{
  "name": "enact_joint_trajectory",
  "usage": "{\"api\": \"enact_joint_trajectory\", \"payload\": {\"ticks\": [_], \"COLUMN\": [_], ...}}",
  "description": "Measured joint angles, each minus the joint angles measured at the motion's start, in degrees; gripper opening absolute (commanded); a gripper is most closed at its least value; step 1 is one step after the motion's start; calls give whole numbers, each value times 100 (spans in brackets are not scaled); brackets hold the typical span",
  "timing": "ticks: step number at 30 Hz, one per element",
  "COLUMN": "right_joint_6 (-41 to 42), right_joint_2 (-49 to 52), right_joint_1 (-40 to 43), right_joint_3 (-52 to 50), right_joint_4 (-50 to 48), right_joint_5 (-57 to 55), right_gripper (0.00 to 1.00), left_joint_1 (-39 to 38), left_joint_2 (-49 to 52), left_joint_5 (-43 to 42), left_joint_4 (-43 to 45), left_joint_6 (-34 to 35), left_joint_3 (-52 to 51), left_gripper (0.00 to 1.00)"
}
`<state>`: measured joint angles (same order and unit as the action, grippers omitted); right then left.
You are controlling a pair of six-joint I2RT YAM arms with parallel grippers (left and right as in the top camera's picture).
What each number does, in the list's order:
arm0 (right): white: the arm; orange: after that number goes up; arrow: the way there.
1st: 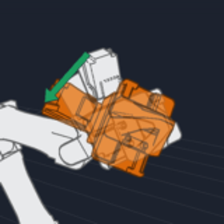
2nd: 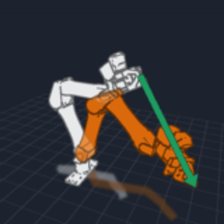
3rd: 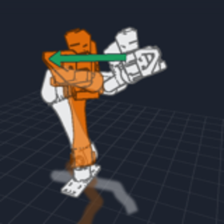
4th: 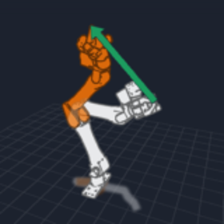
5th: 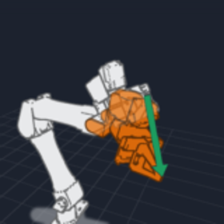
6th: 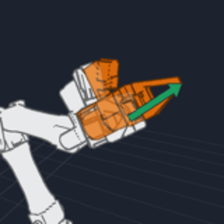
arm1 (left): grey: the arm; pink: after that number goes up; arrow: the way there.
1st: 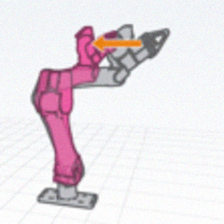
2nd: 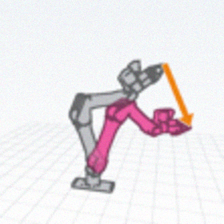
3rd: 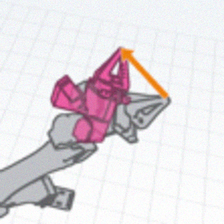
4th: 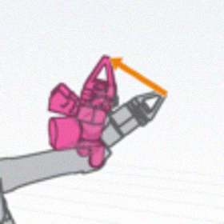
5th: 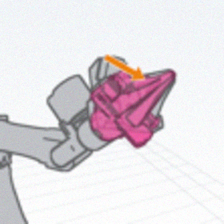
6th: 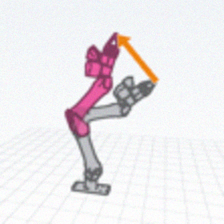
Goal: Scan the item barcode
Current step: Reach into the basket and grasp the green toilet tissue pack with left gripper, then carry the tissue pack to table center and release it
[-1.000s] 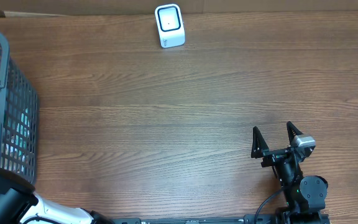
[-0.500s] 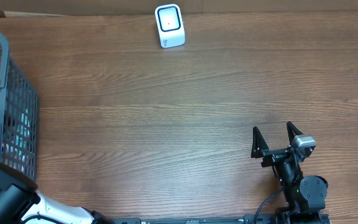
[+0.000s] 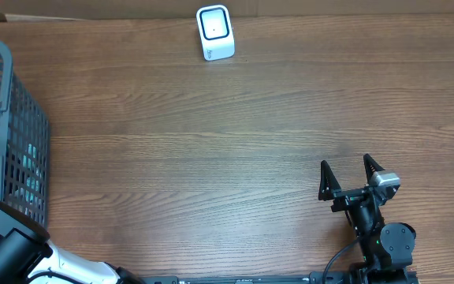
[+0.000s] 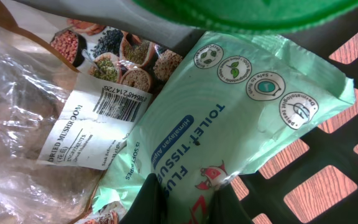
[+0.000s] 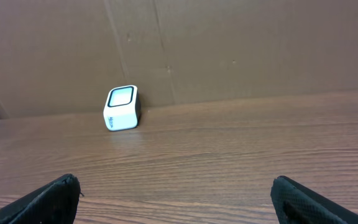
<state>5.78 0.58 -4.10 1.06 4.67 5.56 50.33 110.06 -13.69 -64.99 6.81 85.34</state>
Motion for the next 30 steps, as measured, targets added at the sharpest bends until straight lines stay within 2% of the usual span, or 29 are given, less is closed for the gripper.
{"api": "enact_joint_trajectory", "payload": {"ticks": [7, 10, 15, 20, 23, 26, 30], "right_joint_6": [2, 0, 2, 0, 0, -2, 0], "right_joint_2": [0, 0, 0, 0, 0, 0, 0], "right_joint_1": [-2, -2, -2, -2, -2, 0, -2], "right_joint_3": [0, 0, 0, 0, 0, 0, 0], "right_joint_4": [0, 2, 2, 2, 4, 2, -4], "right_joint_5": [-2, 0, -2, -2, -2, -4, -2], "right_gripper": [100, 100, 100, 100, 100, 100, 100], "left_joint_1": [0, 0, 0, 0, -61, -492, -1799], "left_joint_2": [11, 9, -175, -881, -1729, -2518, -3318], "left_joint_5": [63, 61, 46, -474, -946, -1185, -1169], "left_joint_4": [-623, -1088, -1484, -1582, -1665, -1659, -1827], "left_joint_6": [48, 170, 398, 529, 533, 553, 549], "left_joint_3": [557, 1484, 2455, 2883, 2949, 2994, 3101], "left_gripper": [4, 5, 4, 4, 4, 4, 4]}}
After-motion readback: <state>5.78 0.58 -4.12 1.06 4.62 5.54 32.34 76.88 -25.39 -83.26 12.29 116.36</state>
